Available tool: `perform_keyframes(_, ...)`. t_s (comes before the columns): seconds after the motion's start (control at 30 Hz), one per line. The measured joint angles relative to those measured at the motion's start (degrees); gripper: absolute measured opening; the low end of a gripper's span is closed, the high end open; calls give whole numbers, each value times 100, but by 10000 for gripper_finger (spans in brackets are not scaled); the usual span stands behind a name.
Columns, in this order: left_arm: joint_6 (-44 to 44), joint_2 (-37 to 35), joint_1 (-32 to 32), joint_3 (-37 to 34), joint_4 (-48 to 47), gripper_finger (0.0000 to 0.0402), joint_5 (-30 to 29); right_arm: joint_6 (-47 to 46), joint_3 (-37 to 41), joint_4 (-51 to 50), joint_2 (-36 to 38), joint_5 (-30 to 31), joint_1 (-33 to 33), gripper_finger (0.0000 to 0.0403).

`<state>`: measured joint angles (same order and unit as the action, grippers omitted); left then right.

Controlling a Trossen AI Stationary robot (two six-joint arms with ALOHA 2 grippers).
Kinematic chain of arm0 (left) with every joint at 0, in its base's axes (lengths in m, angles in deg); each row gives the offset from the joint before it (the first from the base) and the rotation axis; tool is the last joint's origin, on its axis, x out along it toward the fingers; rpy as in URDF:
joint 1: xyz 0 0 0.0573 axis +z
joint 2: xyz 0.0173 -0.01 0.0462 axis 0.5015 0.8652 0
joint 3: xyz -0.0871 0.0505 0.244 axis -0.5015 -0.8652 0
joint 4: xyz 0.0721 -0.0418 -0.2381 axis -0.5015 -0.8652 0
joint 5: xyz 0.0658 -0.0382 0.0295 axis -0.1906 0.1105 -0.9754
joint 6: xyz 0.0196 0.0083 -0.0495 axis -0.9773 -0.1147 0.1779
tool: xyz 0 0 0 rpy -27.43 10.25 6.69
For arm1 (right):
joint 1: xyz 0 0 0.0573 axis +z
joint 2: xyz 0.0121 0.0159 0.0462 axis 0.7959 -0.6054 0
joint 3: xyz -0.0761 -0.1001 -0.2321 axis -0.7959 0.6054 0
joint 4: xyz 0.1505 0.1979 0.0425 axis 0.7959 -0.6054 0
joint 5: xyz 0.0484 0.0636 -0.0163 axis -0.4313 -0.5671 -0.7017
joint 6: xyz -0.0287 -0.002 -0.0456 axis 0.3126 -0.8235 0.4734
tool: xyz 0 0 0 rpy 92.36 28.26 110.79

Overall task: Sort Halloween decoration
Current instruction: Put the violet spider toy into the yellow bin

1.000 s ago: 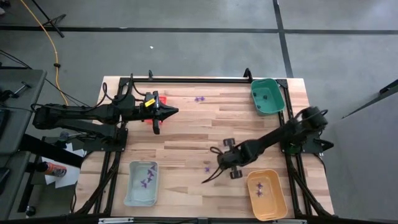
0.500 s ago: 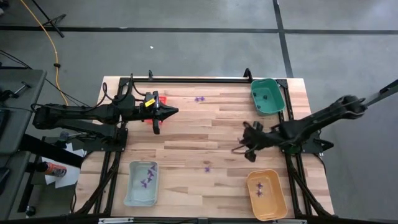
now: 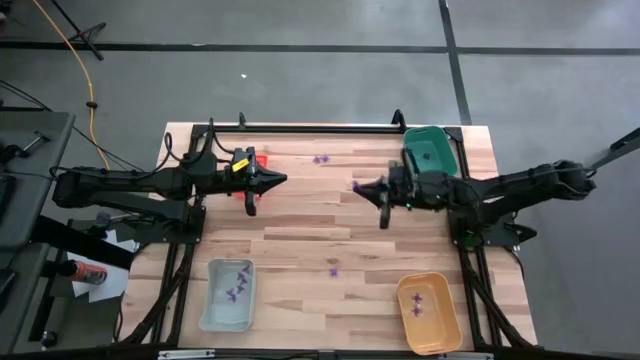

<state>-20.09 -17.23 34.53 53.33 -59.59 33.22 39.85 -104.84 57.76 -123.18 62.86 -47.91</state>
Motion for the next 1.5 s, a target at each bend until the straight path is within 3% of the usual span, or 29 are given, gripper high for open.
perform_keyframes(0.2, -2, 0, 0, 0, 148, 0, 7, 237, -483, 62, -567, -749, -317, 0)
perform_keyframes(0.87, -7, 0, 3, 0, 103, 0, 16, 439, -762, 64, -841, -751, -336, 0)
perform_keyframes(1.0, -8, 0, 4, 0, 101, 0, 17, -119, -762, 26, -841, -1147, -313, 0)
perform_keyframes(1.2, -9, 0, 4, 0, 94, 0, 28, -1579, -764, -651, -841, -2798, 119, 0)
perform_keyframes(1.33, -9, 0, 4, 0, 56, 0, 26, -2620, -764, -1373, -841, -3679, 791, 0)
perform_keyframes(1.5, -11, 0, 4, 0, -258, 0, 24, -3812, -764, -2202, -841, -3901, 2038, 0)
